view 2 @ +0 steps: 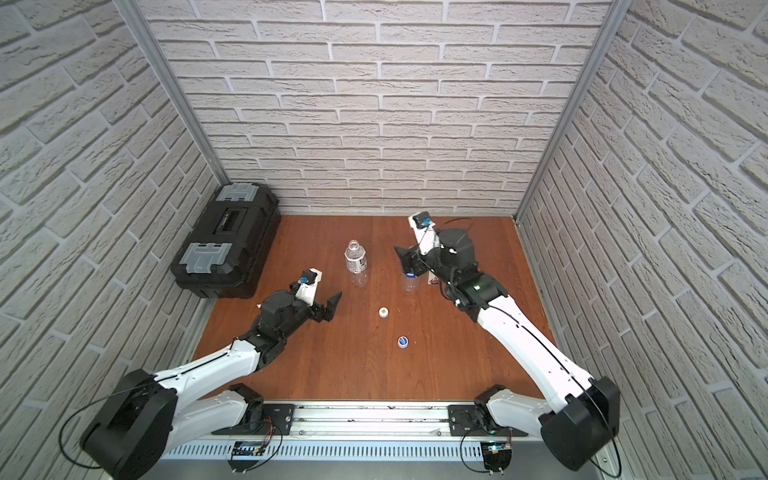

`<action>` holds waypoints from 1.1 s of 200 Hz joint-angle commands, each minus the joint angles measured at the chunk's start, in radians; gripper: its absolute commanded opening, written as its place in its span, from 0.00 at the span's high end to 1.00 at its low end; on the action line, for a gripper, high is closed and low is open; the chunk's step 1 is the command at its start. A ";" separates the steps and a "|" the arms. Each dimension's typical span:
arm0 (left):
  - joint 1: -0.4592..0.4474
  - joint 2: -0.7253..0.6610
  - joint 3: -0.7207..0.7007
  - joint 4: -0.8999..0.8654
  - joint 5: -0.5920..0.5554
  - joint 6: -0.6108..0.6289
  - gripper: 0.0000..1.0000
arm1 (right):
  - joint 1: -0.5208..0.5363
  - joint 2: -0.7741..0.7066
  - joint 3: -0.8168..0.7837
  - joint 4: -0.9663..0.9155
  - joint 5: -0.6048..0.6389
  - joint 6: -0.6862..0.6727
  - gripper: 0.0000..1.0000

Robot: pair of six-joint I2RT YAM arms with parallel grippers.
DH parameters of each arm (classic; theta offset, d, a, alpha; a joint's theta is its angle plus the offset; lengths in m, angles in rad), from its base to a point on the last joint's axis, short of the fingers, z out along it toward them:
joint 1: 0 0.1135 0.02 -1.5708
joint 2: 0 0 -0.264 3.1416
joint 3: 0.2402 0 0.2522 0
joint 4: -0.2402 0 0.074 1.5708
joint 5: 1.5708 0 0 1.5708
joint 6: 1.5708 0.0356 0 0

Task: Screw on the bottle caps
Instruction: Pick up the plastic bottle at the center of the board.

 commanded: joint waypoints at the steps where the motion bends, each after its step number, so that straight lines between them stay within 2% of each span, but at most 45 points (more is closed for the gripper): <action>1: 0.038 0.003 -0.025 0.087 0.038 -0.010 0.02 | 0.063 0.136 0.074 -0.001 -0.088 -0.002 0.12; 29: 0.073 0.023 -0.028 0.144 0.123 -0.026 0.02 | 0.126 0.309 0.197 0.026 -0.096 -0.011 0.17; 56: 0.095 0.065 -0.007 0.196 0.206 -0.015 0.02 | 0.145 0.441 0.285 0.052 -0.071 -0.010 0.25; 87: 0.107 0.097 -0.001 0.249 0.205 -0.003 0.02 | 0.145 0.551 0.353 0.081 -0.035 -0.003 0.32; 114: 0.109 0.108 0.020 0.213 0.214 0.015 0.02 | 0.146 0.616 0.397 0.090 -0.029 0.005 0.39; 182: 0.110 0.113 0.017 0.213 0.229 0.023 0.02 | 0.145 0.654 0.409 0.132 0.002 0.014 0.41; 220: 0.109 0.119 0.018 0.215 0.241 0.030 0.02 | 0.145 0.632 0.383 0.152 -0.019 0.028 0.60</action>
